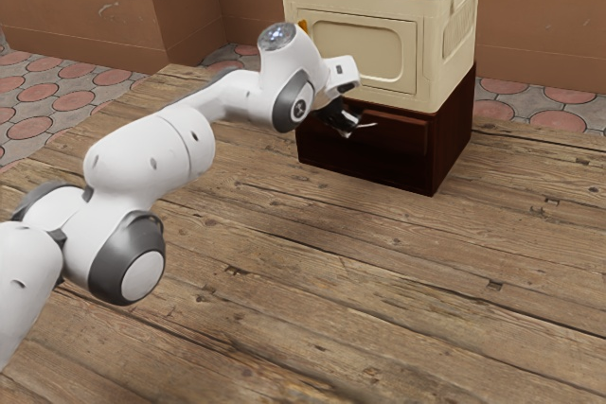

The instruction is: Push the drawer handle with one arm to close the drawer

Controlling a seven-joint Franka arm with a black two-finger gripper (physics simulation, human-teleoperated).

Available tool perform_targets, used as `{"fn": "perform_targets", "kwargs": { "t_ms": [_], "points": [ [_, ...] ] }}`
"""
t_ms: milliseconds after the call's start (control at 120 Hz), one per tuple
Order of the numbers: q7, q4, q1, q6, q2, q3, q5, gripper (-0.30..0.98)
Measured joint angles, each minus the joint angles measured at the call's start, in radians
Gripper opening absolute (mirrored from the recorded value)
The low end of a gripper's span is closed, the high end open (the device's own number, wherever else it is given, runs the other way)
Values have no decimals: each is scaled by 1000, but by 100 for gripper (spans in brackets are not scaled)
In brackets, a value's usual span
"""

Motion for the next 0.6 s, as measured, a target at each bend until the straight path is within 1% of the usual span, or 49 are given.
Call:
{"fn": "perform_targets", "kwargs": {
  "t_ms": [283,375,467,500,517,567,600],
  "points": [
    [3,21,7,65,26,0,1,-10],
    [-1,29,7,82,37,1,8,-13],
    [-4,17,9,90,31,-1,11,-10],
    [-3,-17,4,80,-1,-8,7,-10],
    [-5,-69,-3,71,-41,-11,6,-10],
    [-9,-266,-29,40,-191,-13,4,-10],
    [-12,-414,-45,14,-314,-13,2,-2]
  ]
}}
